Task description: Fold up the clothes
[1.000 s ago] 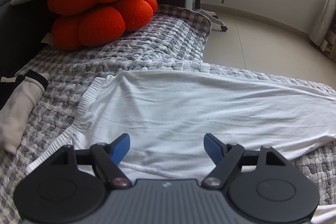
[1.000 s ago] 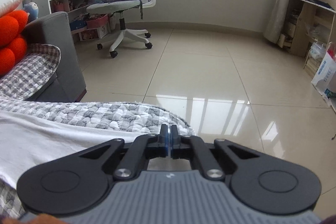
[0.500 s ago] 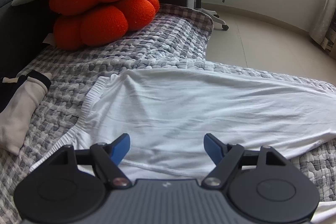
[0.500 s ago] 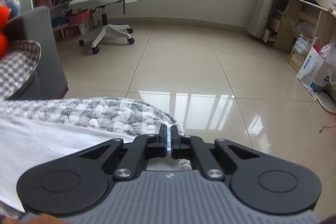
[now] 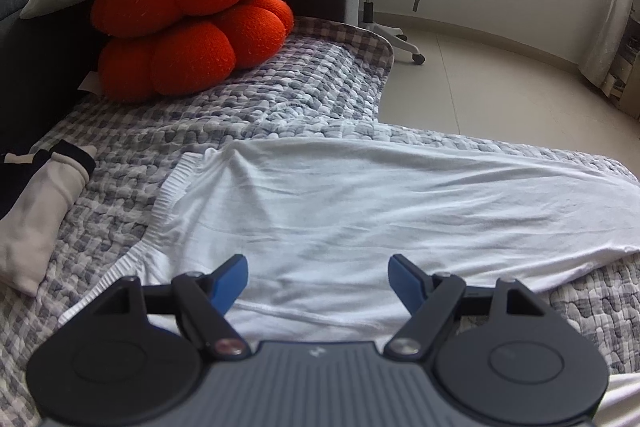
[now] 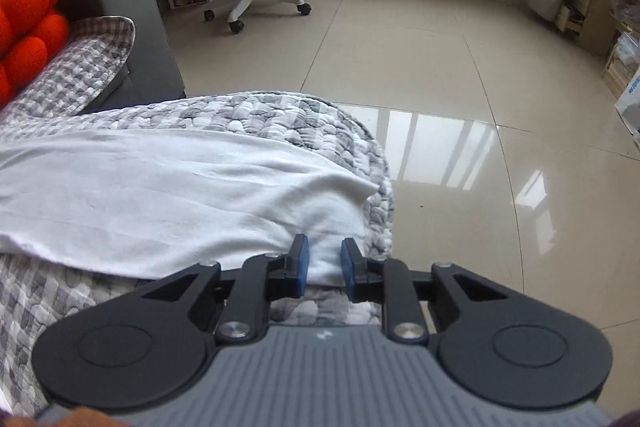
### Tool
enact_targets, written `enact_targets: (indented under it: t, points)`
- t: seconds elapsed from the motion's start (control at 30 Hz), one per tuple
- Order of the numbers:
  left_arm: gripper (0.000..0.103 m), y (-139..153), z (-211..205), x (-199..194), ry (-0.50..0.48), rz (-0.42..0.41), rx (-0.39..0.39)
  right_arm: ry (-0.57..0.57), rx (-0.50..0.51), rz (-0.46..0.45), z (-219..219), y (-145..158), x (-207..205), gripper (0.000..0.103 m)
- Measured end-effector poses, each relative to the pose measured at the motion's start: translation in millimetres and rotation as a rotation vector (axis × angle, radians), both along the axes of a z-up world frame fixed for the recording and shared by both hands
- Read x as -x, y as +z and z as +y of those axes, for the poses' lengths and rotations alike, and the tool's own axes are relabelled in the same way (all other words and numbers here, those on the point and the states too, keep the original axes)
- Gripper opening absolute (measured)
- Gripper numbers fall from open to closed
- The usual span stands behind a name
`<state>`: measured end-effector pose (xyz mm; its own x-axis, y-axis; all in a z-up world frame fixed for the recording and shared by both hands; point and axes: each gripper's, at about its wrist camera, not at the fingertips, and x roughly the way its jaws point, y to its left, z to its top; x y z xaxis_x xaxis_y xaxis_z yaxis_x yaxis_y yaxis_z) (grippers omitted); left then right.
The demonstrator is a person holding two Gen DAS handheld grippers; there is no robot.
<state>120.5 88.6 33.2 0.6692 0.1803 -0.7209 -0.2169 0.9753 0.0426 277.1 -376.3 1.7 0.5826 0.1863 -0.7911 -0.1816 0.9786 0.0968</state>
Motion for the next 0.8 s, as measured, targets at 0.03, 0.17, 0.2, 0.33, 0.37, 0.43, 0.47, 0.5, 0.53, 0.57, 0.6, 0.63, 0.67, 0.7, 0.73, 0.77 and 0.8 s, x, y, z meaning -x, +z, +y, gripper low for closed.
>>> enact_targets:
  t: [0.03,0.17,0.2,0.33,0.37,0.43,0.47,0.5,0.53,0.57,0.6,0.63,0.67,0.7,0.73,0.77,0.8]
  points:
    - [0.078,0.3,0.1,1.2,-0.001,0.0,-0.002,-0.016,0.01,0.013,-0.5,0.9,-0.3,0.012]
    - [0.078,5.3,5.4,7.6,-0.002,-0.004,0.001,-0.017,0.1,0.039,-1.0,-3.8,8.2,0.007]
    - [0.078,7.9,8.6,11.1,0.003,-0.008,0.007,-0.024,0.115,0.046,-0.3,-3.6,8.6,0.007]
    - [0.079,18.4,21.2,25.3,0.022,-0.026,0.029,-0.065,0.194,0.076,3.1,-2.7,9.0,0.007]
    - [0.079,21.0,24.3,28.9,0.026,-0.031,0.035,-0.08,0.228,0.084,4.1,-3.7,10.2,0.007]
    - [0.079,26.2,30.6,36.0,0.036,-0.04,0.046,-0.111,0.296,0.1,6.2,-5.8,12.8,0.008]
    - [0.079,26.4,35.6,40.5,0.047,-0.04,0.049,-0.108,0.288,0.081,8.9,-0.9,16.4,0.008]
    - [0.079,25.8,41.7,44.4,0.064,-0.038,0.052,-0.1,0.268,0.052,12.2,5.8,20.6,0.008]
    - [0.079,25.2,47.9,48.3,0.081,-0.036,0.054,-0.076,0.247,0.013,18.4,16.3,26.6,0.011]
    - [0.079,24.8,54.8,51.6,0.098,-0.035,0.06,-0.055,0.239,-0.025,27.1,27.8,32.5,0.013]
    - [0.079,24.3,61.8,54.8,0.115,-0.034,0.065,-0.037,0.243,-0.062,37.0,39.7,38.6,0.014]
    - [0.079,24.5,69.0,58.4,0.134,-0.034,0.069,-0.015,0.25,-0.099,48.5,51.1,46.0,0.017]
    - [0.079,25.3,76.6,62.0,0.155,-0.034,0.074,0.009,0.257,-0.135,60.5,62.4,53.6,0.018]
    - [0.079,26.8,84.8,65.9,0.177,-0.036,0.084,0.035,0.253,-0.162,72.8,68.7,63.3,0.018]
    - [0.079,29.0,94.0,71.3,0.202,-0.042,0.104,0.062,0.247,-0.185,85.1,73.4,73.7,0.02]
    - [0.078,31.1,103.2,76.8,0.227,-0.048,0.124,0.089,0.24,-0.208,97.4,78.2,84.1,0.024]
    - [0.079,33.3,112.5,82.4,0.252,-0.054,0.145,0.117,0.233,-0.231,109.8,82.9,94.4,0.026]
